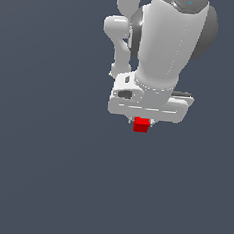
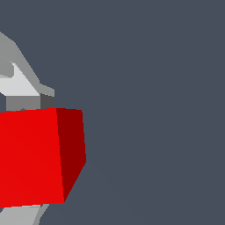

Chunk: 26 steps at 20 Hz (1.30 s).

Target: Pick up the red cube and move it to a goal position.

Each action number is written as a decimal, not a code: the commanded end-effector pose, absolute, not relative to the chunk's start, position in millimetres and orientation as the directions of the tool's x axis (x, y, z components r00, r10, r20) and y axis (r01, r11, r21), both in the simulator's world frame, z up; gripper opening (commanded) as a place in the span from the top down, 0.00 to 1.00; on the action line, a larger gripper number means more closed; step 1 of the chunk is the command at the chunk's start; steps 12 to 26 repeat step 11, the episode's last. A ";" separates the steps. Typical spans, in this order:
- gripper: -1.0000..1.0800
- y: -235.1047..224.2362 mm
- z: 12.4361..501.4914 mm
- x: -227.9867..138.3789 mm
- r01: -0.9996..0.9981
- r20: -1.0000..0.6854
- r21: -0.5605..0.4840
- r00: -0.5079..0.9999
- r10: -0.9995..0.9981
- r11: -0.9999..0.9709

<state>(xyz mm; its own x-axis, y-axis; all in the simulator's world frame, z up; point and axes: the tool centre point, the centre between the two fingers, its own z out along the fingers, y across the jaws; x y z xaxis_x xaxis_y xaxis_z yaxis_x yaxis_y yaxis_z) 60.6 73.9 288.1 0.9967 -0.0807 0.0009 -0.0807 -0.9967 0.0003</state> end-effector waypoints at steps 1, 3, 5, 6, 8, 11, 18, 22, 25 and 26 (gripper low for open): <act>1.00 79.2 298.4 59.9 -0.082 0.000 0.001 0.997 -0.082 -0.997; 1.00 81.8 303.1 59.9 -0.082 0.000 0.001 0.997 -0.082 -0.997; 1.00 82.8 305.5 60.0 -0.082 0.000 0.000 0.997 -0.082 -0.997; 1.00 83.0 305.8 60.2 -0.082 0.000 0.000 0.997 -0.082 -0.997; 1.00 82.4 304.5 60.7 -0.082 0.000 0.000 0.997 -0.082 -0.997; 1.00 81.1 301.9 61.2 -0.082 0.000 0.000 0.997 -0.082 -0.997; 1.00 81.1 301.9 61.2 -0.082 0.000 0.000 0.997 -0.082 -0.997; 1.00 81.1 301.9 61.2 -0.082 0.000 0.000 0.997 -0.082 -0.997; 1.00 81.1 301.9 61.2 -0.082 0.000 0.000 0.997 -0.082 -0.997; 1.00 81.1 301.9 61.2 -0.082 0.000 0.000 0.997 -0.082 -0.997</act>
